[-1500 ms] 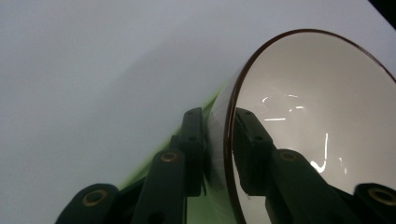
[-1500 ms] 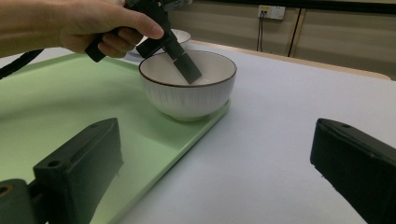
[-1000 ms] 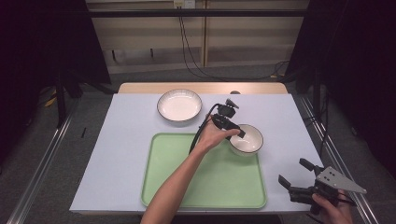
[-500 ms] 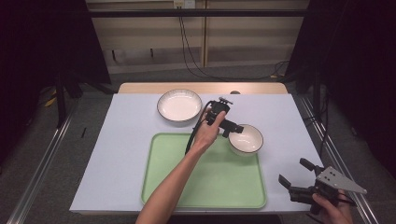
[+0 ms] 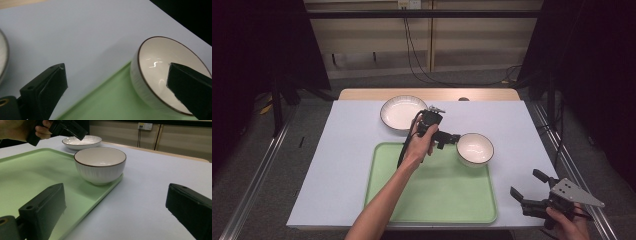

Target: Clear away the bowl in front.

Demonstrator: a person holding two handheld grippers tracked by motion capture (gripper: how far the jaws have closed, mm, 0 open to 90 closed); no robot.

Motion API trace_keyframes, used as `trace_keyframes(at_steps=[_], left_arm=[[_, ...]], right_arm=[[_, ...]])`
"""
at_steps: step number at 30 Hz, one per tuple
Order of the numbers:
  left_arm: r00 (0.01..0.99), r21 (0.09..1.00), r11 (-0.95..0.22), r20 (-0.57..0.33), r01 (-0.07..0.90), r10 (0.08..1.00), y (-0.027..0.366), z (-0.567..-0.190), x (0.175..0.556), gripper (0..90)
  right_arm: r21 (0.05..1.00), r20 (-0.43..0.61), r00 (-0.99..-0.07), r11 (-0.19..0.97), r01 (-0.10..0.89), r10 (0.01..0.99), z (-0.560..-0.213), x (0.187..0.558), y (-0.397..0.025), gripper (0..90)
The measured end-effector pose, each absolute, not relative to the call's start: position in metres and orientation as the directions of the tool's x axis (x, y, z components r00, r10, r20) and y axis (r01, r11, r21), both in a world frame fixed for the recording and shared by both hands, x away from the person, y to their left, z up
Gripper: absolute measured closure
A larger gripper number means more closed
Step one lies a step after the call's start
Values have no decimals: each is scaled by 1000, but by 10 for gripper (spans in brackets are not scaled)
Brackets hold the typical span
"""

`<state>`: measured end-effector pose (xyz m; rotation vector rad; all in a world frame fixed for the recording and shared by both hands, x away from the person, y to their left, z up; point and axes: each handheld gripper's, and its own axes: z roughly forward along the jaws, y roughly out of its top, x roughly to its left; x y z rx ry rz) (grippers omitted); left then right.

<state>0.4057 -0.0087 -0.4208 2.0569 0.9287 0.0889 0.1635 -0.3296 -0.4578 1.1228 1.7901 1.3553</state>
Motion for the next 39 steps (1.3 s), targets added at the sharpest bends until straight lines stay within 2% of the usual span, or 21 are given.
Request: trace_keyframes(at_steps=[6, 20, 26, 27, 35, 39], left_arm=[[712, 740, -340, -259, 580, 652, 10, -416, 398, 35], [664, 779, -346, -117, 523, 738, 64, -410, 373, 36], [657, 758, -355, -126, 546, 743, 77, -415, 362, 37], [649, 764, -359, -102, 537, 754, 81, -416, 357, 38], [652, 802, -328, -99, 500, 752, 99, -421, 336, 24], [653, 827, -330, -60, 456, 755, 111, -420, 323, 27]], right_arm=[[960, 16, -446, 111, 258, 895, -458, 164, -330, 22], [959, 15, -445, 113, 261, 895, -458, 165, -330, 22], [959, 23, -444, 106, 264, 896, -457, 165, -329, 19], [959, 22, -443, 106, 261, 896, -457, 165, -330, 19], [959, 20, -444, 107, 261, 896, -457, 166, -329, 17], [960, 20, -442, 106, 260, 897, -457, 166, -329, 18]])
